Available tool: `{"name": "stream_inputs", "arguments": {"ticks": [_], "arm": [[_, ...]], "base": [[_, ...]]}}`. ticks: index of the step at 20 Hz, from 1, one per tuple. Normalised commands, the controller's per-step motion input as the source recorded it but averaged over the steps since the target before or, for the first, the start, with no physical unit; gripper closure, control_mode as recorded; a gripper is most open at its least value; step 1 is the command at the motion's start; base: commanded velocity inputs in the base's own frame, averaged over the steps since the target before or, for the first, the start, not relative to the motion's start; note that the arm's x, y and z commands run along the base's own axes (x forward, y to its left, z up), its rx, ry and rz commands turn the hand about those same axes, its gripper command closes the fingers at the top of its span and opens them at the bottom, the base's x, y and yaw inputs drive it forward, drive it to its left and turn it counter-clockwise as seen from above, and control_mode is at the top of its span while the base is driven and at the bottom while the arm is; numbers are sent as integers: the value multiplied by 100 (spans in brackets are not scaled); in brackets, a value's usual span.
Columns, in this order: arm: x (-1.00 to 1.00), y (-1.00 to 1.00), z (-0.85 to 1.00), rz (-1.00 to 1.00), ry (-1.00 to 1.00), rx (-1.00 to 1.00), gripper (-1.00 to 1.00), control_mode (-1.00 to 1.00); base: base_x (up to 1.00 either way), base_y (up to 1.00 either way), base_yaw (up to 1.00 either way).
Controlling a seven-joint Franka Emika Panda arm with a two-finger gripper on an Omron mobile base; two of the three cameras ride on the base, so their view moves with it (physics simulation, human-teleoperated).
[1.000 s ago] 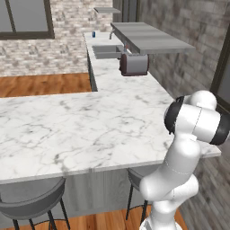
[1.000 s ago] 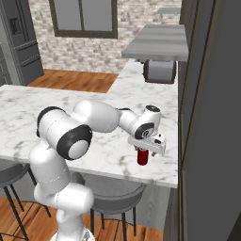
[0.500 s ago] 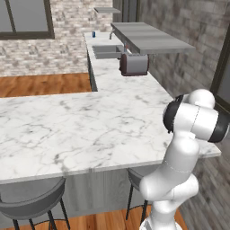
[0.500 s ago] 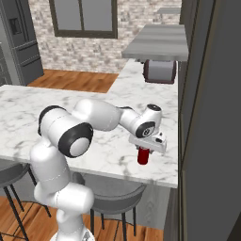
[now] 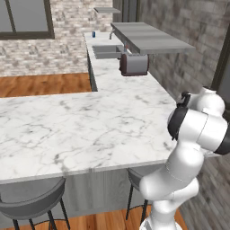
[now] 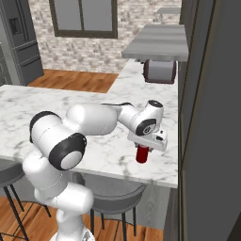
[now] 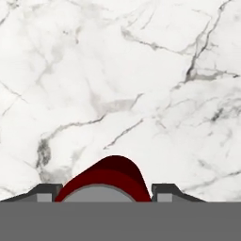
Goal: Four empty soda cans are scattered around the kitchen. Gather all the cans and cluster them next to the stove for recycling.
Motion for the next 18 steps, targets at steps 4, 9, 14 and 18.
{"name": "stream_inputs", "arguments": {"ticks": [4, 9, 14, 18], "arm": [[-26, 31, 61, 7, -3, 0, 100, -100], [-31, 45, 40, 4, 0, 0, 100, -100], [-46, 47, 36, 2, 0, 0, 100, -100], [-49, 46, 39, 3, -6, -4, 100, -100]], "base": [[0, 0, 0], [0, 0, 0], [0, 0, 0], [0, 0, 0]]}}
